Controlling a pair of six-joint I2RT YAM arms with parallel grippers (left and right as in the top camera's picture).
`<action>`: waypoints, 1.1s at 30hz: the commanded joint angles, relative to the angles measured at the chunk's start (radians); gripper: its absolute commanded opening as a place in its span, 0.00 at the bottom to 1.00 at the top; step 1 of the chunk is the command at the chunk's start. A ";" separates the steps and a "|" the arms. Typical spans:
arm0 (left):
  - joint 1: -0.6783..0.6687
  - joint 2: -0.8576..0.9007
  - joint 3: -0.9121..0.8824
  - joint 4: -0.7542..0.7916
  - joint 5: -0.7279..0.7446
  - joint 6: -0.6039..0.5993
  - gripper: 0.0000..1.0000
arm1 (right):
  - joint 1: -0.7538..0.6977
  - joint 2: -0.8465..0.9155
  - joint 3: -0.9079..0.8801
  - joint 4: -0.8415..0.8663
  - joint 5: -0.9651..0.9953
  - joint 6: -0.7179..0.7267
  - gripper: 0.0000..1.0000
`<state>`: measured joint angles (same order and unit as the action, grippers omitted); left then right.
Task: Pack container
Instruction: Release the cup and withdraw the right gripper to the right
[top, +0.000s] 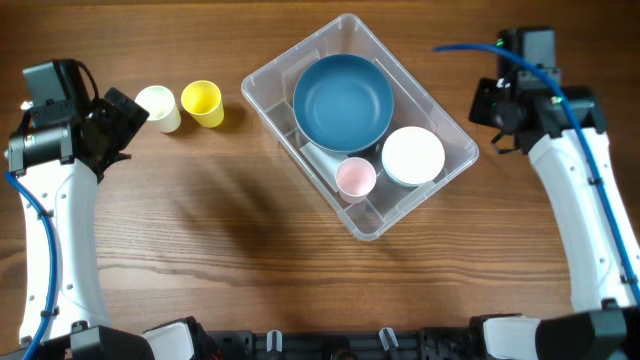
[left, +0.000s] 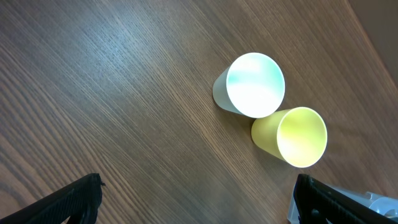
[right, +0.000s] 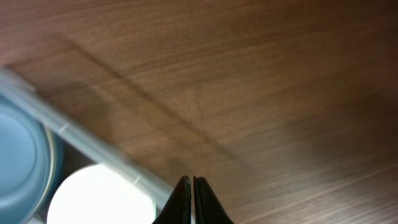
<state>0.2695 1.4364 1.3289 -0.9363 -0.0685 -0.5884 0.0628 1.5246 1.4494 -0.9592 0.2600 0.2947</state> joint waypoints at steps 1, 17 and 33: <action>0.003 0.006 -0.001 0.000 0.012 0.008 1.00 | -0.045 0.062 0.013 0.019 -0.109 0.004 0.04; 0.003 0.006 -0.001 0.000 0.012 0.008 1.00 | -0.049 0.200 0.013 -0.130 -0.315 -0.029 0.04; 0.003 0.006 -0.001 0.000 0.012 0.008 1.00 | -0.024 0.200 0.013 -0.155 -0.736 -0.085 0.04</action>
<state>0.2695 1.4364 1.3289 -0.9363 -0.0685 -0.5888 0.0151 1.7283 1.4490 -1.1183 -0.3634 0.2245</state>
